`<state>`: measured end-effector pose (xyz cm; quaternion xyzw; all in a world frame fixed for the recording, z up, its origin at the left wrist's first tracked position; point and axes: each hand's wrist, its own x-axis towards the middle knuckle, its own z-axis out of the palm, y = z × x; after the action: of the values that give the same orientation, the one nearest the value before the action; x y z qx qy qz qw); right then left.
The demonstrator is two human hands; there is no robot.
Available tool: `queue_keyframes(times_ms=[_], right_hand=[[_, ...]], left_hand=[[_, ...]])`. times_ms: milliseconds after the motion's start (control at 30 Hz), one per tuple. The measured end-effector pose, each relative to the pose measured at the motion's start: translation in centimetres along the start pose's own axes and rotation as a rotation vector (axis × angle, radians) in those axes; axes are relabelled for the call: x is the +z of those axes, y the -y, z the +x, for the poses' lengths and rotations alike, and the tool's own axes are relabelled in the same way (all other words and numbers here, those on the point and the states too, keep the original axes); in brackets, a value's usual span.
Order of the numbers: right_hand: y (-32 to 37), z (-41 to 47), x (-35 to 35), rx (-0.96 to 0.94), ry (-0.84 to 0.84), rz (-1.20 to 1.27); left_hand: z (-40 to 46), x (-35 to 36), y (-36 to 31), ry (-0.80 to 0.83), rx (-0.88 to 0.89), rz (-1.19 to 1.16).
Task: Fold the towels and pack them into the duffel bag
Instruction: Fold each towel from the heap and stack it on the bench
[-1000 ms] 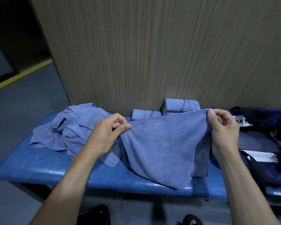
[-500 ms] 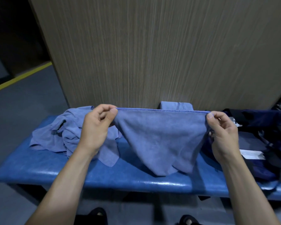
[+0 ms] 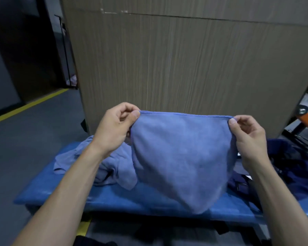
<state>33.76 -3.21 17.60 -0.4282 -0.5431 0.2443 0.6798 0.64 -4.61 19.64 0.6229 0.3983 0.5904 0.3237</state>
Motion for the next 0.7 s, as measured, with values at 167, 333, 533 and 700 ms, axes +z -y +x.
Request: queue_keyframes(times_ms=[167,333,533,700], right_hand=[[0.4,-0.6,-0.2,0.011,0.039,-0.049],[0.0,-1.7,-1.2,0.046,0.086,-0.103],[0.8,-2.8,-2.4,0.142,0.181,-0.059],[2.2,-2.7,-3.2,0.213,0.214,0.11]], left_hand=[[-0.6,-0.8,-0.5,0.055,-0.07,0.008],[-0.6,-2.3,0.1,0.036,0.001,0.17],[-1.5,-4.3,0.0,0.18,0.012,0.286],[-2.4,-5.2,-1.2,0.244,-0.071,0.049]])
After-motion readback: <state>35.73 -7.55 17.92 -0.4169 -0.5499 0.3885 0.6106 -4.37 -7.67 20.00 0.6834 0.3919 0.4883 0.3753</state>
